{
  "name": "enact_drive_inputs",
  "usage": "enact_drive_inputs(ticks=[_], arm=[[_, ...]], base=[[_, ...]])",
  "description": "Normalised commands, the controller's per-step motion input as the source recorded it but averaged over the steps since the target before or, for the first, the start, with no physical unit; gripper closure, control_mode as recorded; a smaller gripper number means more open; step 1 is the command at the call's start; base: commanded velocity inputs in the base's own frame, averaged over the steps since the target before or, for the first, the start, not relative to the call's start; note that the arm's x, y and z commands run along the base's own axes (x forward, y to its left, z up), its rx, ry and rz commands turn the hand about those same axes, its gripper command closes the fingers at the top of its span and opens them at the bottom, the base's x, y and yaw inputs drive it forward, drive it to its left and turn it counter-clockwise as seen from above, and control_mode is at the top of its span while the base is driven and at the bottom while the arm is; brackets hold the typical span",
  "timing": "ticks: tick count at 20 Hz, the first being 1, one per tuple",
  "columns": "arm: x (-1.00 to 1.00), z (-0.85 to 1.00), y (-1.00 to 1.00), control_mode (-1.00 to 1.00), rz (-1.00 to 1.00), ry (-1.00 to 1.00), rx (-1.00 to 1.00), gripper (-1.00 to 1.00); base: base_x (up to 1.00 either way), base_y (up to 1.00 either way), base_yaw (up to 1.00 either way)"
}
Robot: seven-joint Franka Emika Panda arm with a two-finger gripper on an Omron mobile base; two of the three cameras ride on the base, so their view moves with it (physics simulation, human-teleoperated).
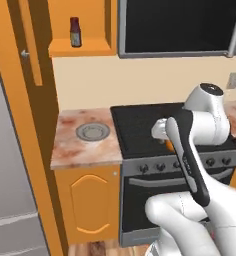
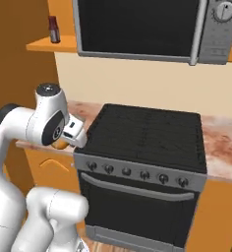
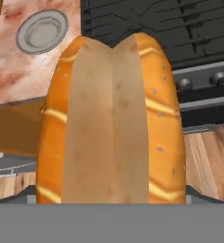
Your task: Move the hot dog bun to the plate on the dining table and place the condiment next to that plate. Then navigate to the fridge and take the sausage and place it on the plate as well.
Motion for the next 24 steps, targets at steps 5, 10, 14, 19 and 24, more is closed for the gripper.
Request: enact_drive_inputs(ticks=[5, 10, 14, 19, 24], arm=[[0.0, 0.0, 0.0, 1.0, 0.0, 0.0, 0.0, 1.0], [0.0, 0.0, 0.0, 1.0, 0.0, 0.0, 0.0, 1.0], [0.0, 0.0, 0.0, 1.0, 0.0, 0.0, 0.0, 1.0], [0.0, 0.0, 0.0, 1.0, 0.0, 0.0, 0.0, 1.0], [0.0, 0.0, 0.0, 1.0, 0.0, 0.0, 0.0, 1.0]], base=[[-0.43, -0.03, 0.88], [-0.11, 0.0, 0.92], [-0.01, 0.07, 0.89], [0.05, 0.1, 0.84], [0.56, 0.09, 0.64]])
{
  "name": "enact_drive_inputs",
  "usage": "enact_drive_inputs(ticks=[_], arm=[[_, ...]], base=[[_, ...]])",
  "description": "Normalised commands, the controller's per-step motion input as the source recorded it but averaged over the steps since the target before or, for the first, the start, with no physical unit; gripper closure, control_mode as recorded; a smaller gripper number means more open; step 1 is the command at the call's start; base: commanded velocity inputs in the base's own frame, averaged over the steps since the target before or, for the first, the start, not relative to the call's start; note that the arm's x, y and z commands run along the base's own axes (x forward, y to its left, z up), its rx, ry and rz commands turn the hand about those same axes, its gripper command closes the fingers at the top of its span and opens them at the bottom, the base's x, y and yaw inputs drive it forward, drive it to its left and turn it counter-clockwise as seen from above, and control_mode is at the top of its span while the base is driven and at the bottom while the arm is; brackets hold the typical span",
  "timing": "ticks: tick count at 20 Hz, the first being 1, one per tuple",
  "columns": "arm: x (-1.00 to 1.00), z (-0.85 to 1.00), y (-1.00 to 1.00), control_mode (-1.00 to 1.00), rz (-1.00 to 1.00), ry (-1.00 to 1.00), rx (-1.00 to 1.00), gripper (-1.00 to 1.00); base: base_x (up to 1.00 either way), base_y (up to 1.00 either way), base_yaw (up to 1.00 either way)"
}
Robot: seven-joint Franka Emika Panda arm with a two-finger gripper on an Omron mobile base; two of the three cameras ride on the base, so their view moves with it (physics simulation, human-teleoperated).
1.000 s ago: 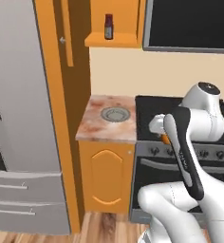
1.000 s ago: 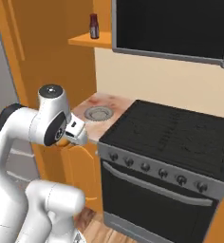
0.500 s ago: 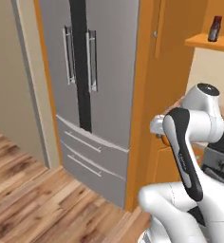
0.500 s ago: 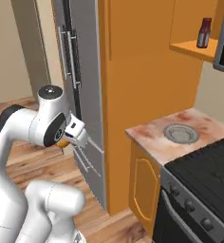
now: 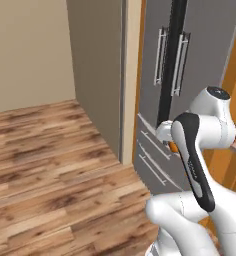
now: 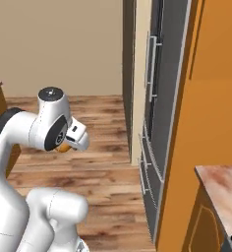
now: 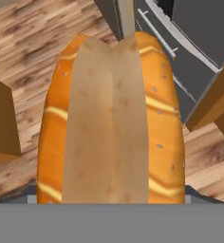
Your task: Move the hot dog bun to the plate on the dining table and place the condiment next to that plate. Then navigate to the fridge and take the sausage and place it on the plate as well.
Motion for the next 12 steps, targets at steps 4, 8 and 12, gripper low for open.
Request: enact_drive_inputs(ticks=[4, 8, 12], arm=[[0.0, 0.0, 0.0, 1.0, 0.0, 0.0, 0.0, 1.0], [0.0, 0.0, 0.0, 1.0, 0.0, 0.0, 0.0, 1.0], [0.0, 0.0, 0.0, 1.0, 0.0, 0.0, 0.0, 1.0]], base=[[1.0, 0.29, 0.03], [1.0, 0.29, 0.0], [1.0, 0.33, 0.0]])
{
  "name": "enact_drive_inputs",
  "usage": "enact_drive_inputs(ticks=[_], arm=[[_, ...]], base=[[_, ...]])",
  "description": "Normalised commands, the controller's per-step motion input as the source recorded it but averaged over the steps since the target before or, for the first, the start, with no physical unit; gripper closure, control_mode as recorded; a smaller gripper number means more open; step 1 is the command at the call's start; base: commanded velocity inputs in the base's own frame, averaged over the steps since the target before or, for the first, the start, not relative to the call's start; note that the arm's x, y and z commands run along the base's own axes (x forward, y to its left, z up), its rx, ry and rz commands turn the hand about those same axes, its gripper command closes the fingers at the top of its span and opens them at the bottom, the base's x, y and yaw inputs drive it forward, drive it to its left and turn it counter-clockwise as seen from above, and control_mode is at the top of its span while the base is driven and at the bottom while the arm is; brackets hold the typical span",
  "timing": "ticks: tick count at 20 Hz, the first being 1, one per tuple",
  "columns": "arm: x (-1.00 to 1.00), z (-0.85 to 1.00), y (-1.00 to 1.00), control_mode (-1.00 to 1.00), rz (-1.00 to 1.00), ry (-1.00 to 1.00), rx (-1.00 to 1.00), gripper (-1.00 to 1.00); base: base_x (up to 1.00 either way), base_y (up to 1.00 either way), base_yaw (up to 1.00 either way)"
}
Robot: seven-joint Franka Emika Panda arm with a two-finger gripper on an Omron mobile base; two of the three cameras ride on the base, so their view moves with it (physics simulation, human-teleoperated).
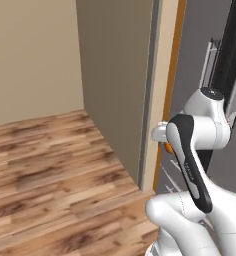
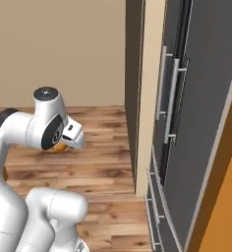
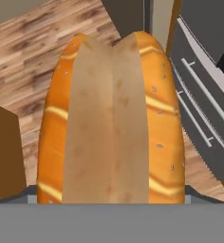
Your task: Move the hot dog bun to the plate on the dining table and place the condiment next to that plate. Then navigate to the fridge and take the sausage and place it on the plate as well.
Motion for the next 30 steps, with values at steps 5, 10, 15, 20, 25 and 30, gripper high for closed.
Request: enact_drive_inputs(ticks=[5, 10, 15, 20, 25, 30], arm=[[0.0, 0.0, 0.0, 1.0, 0.0, 0.0, 0.0, 1.0], [0.0, 0.0, 0.0, 1.0, 0.0, 0.0, 0.0, 1.0], [0.0, 0.0, 0.0, 1.0, 0.0, 0.0, 0.0, 1.0], [0.0, 0.0, 0.0, 1.0, 0.0, 0.0, 0.0, 1.0], [0.0, 0.0, 0.0, 1.0, 0.0, 0.0, 0.0, 1.0], [0.0, 0.0, 0.0, 1.0, 0.0, 0.0, 0.0, 1.0]], base=[[1.0, 0.45, 0.0], [1.0, 0.63, 0.0], [1.0, 0.72, 0.01], [1.0, 0.6, 0.12], [1.0, 0.19, 0.25], [1.0, 0.12, 0.28]])
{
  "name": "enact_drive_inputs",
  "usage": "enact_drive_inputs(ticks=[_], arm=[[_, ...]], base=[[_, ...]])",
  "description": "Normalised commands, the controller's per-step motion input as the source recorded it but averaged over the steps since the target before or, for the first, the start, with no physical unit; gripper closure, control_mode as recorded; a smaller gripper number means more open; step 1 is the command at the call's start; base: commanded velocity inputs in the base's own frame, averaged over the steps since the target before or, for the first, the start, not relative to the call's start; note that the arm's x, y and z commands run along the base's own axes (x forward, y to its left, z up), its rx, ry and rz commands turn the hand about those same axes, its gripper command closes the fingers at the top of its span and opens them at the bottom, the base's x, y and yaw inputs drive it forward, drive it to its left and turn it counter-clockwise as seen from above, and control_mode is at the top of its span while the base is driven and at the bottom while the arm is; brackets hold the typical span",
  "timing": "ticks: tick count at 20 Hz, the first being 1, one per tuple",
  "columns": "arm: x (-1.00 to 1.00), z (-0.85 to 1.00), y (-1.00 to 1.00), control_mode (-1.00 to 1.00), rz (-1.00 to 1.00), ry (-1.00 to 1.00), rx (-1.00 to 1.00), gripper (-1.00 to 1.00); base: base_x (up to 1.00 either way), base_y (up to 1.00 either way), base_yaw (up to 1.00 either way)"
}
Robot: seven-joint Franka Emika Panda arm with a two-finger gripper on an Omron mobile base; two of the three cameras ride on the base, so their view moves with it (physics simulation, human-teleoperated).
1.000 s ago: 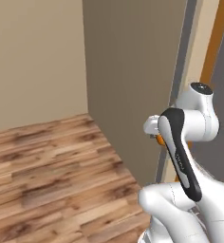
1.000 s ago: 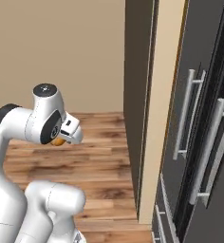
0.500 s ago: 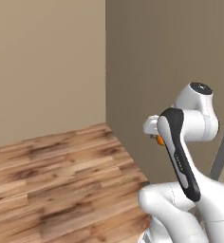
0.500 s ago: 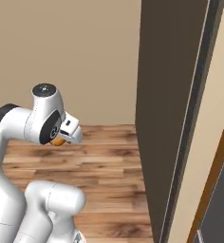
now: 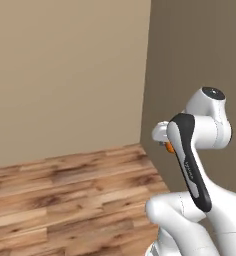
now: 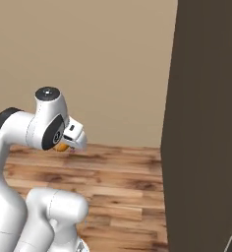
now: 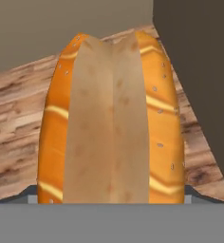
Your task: Move the hot dog bun to the plate on the dining table and place the condiment next to that plate. Then navigate to the fridge and take the sausage and place it on the plate as well.
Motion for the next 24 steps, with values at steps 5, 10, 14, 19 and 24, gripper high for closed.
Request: enact_drive_inputs(ticks=[5, 10, 14, 19, 24], arm=[[0.0, 0.0, 0.0, 1.0, 0.0, 0.0, 0.0, 1.0], [0.0, 0.0, 0.0, 1.0, 0.0, 0.0, 0.0, 1.0], [0.0, 0.0, 0.0, 1.0, 0.0, 0.0, 0.0, 1.0], [0.0, 0.0, 0.0, 1.0, 0.0, 0.0, 0.0, 1.0], [0.0, 0.0, 0.0, 1.0, 0.0, 0.0, 0.0, 1.0]], base=[[1.0, 0.09, 0.33], [1.0, 0.03, 0.38], [1.0, 0.0, 0.43], [0.9, 0.0, 0.6], [0.74, 0.0, 0.68]])
